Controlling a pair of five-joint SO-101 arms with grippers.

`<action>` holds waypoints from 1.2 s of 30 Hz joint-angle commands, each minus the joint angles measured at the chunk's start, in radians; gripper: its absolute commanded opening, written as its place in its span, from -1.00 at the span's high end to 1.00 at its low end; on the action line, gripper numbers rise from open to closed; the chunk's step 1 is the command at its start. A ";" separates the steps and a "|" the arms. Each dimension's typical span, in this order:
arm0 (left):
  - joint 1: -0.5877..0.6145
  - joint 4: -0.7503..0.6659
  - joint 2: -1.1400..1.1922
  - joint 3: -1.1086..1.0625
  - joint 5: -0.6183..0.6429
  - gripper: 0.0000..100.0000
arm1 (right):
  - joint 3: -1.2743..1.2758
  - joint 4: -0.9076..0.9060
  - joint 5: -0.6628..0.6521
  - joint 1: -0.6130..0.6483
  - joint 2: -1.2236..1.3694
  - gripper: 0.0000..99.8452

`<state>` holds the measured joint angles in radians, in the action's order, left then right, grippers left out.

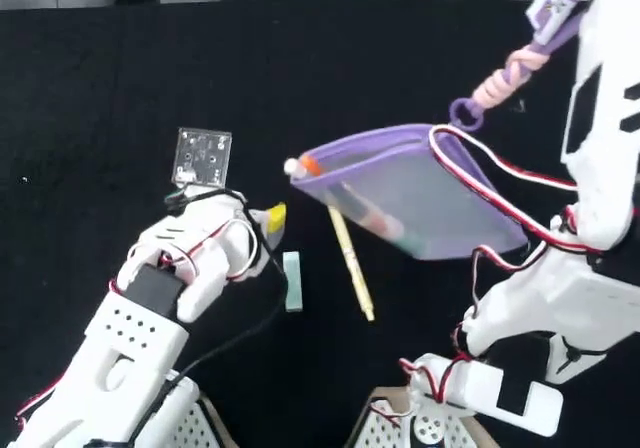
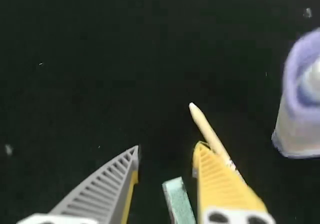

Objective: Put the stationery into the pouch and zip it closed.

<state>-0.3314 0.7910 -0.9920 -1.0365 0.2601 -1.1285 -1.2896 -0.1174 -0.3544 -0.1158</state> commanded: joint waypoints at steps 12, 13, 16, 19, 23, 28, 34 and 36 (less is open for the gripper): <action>-0.208 -0.379 0.279 -0.054 0.181 0.63 | -0.010 -0.002 0.000 -0.054 -0.012 0.98; -0.203 -0.381 0.345 -0.025 0.181 0.63 | -0.010 -0.002 0.000 -0.054 -0.012 0.98; -0.203 -0.368 0.571 0.128 0.181 0.63 | -0.010 -0.002 0.000 -0.054 -0.012 0.98; -0.231 -0.307 0.779 0.332 0.224 0.64 | -0.008 -0.005 0.000 -0.054 -0.012 0.98; -0.249 -0.198 1.010 0.596 0.359 0.64 | -0.010 -0.015 0.000 -0.052 -0.012 0.98; -0.243 -0.034 1.209 0.846 0.480 0.64 | -0.008 -0.017 -0.015 -0.048 -0.012 0.98; -0.242 0.083 1.350 1.023 0.657 0.64 | -0.008 -0.018 -0.021 -0.046 -0.012 0.98; -0.242 0.107 1.384 1.064 0.669 0.65 | -0.008 -0.021 -0.021 -0.046 -0.012 0.98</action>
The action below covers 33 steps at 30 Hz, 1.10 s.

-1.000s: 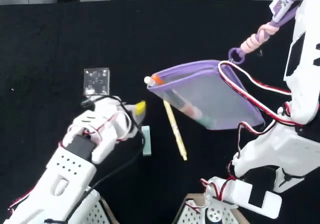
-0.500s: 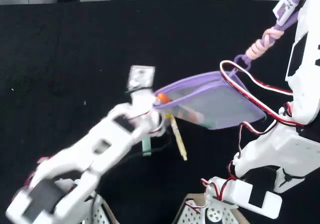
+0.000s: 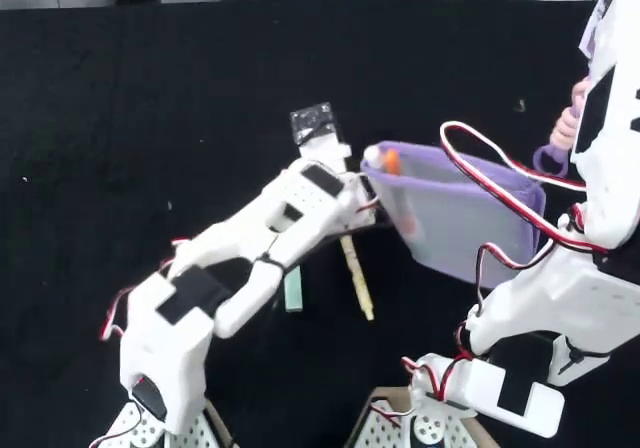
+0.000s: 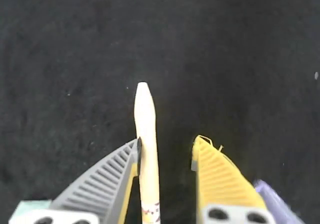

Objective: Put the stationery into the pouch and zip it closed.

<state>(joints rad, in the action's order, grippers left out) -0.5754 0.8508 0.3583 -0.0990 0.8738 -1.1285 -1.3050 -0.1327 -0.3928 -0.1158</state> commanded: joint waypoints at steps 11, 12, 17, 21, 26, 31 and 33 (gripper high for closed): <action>0.071 0.149 0.071 0.209 0.166 0.65 | -0.008 -0.008 -0.006 -0.008 -0.012 0.98; 0.067 0.149 0.075 0.214 0.166 0.65 | -0.008 -0.008 -0.006 -0.008 -0.012 0.98; 0.035 0.110 0.080 0.200 0.164 0.65 | -0.008 -0.021 -0.005 -0.008 -0.012 0.98; 0.031 0.094 0.080 0.179 0.164 0.65 | -0.008 -0.028 -0.005 -0.008 -0.012 0.98; 0.041 0.089 0.080 0.168 0.164 0.76 | -0.018 -0.025 -0.005 -0.006 -0.012 0.98; 0.045 0.091 0.141 0.188 0.164 0.76 | -0.031 -0.028 -0.005 -0.006 -0.012 0.98; 0.058 0.103 0.169 0.216 0.166 0.73 | -0.031 -0.028 -0.005 -0.006 -0.012 0.98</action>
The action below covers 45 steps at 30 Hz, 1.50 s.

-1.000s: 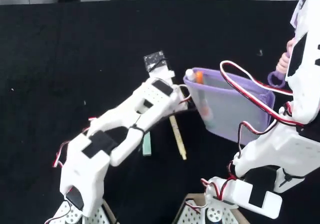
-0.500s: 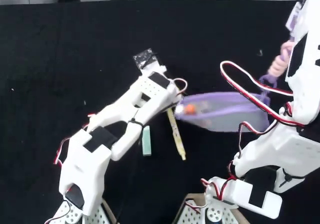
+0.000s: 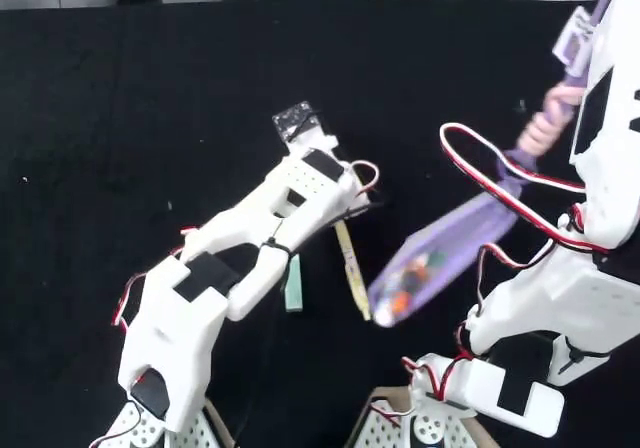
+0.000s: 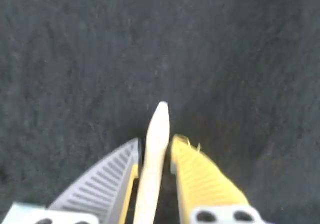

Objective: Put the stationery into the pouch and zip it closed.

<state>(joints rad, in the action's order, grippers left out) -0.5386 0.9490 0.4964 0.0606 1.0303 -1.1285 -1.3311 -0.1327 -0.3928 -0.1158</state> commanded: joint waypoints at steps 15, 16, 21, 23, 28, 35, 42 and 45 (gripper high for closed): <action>0.027 0.193 0.126 0.268 -0.107 0.95 | -0.024 -0.002 -0.005 0.041 -0.010 0.98; 0.028 0.198 0.124 0.268 -0.107 0.94 | -0.022 -0.005 -0.009 0.071 -0.005 0.98; 0.102 0.327 0.123 0.354 -0.107 0.94 | -0.021 -0.008 -0.006 0.221 -0.001 0.98; 0.154 0.416 0.123 0.427 -0.107 0.94 | -0.021 -0.006 -0.006 0.275 -0.001 0.98; 0.297 0.657 0.123 0.679 -0.112 0.94 | -0.015 0.008 -0.005 0.353 0.036 0.98; 0.490 0.812 0.112 0.960 -0.172 0.94 | -0.021 0.028 0.031 0.350 0.094 0.98; 0.527 0.810 0.005 0.990 -0.178 0.94 | -0.008 0.084 0.032 0.410 0.120 0.98; 0.527 0.810 -0.031 0.989 -0.178 0.94 | -0.016 0.110 0.064 0.477 0.159 0.98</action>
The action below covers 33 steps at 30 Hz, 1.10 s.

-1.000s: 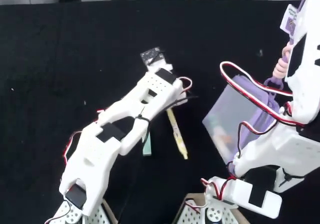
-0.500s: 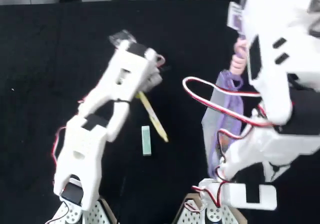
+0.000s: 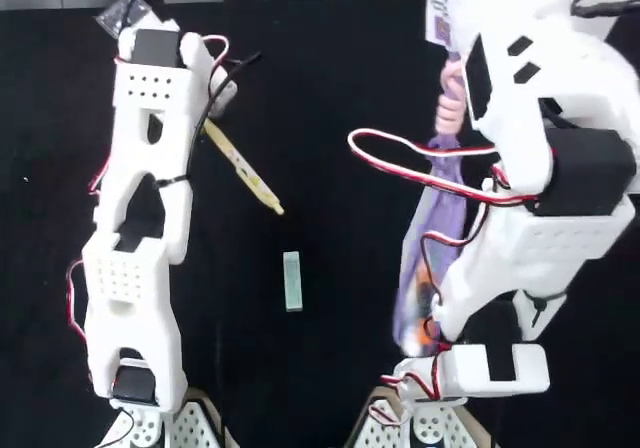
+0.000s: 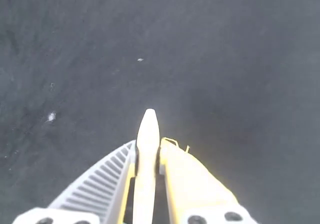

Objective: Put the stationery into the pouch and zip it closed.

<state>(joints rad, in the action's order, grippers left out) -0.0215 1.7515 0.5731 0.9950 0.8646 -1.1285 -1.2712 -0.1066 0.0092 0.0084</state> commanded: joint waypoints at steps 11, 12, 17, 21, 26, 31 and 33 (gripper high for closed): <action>0.173 0.006 -0.106 0.067 -0.008 0.94 | -0.021 0.055 0.075 0.092 0.097 0.98; 0.176 0.006 -0.110 0.076 -0.009 0.94 | -0.021 0.049 0.075 0.091 0.097 0.98; 0.196 0.008 -0.167 0.108 -0.008 0.94 | -0.022 0.023 0.074 0.075 0.096 0.98; 0.205 0.008 -0.244 0.097 -0.008 0.94 | -0.022 0.021 0.071 0.075 0.096 0.98; 0.240 0.009 -0.339 0.096 -0.006 0.94 | -0.062 -0.025 0.069 0.075 0.088 0.98; 0.211 0.006 -0.425 -0.021 -0.006 0.94 | -0.130 -0.081 0.068 0.075 0.065 0.98; 0.174 -0.026 -0.434 -0.065 -0.006 0.94 | -0.153 -0.112 0.068 0.075 0.058 0.98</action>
<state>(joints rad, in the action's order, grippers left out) 0.2056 1.7576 0.2079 0.9889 0.8646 -1.1991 -1.3433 -0.0391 0.1059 0.1128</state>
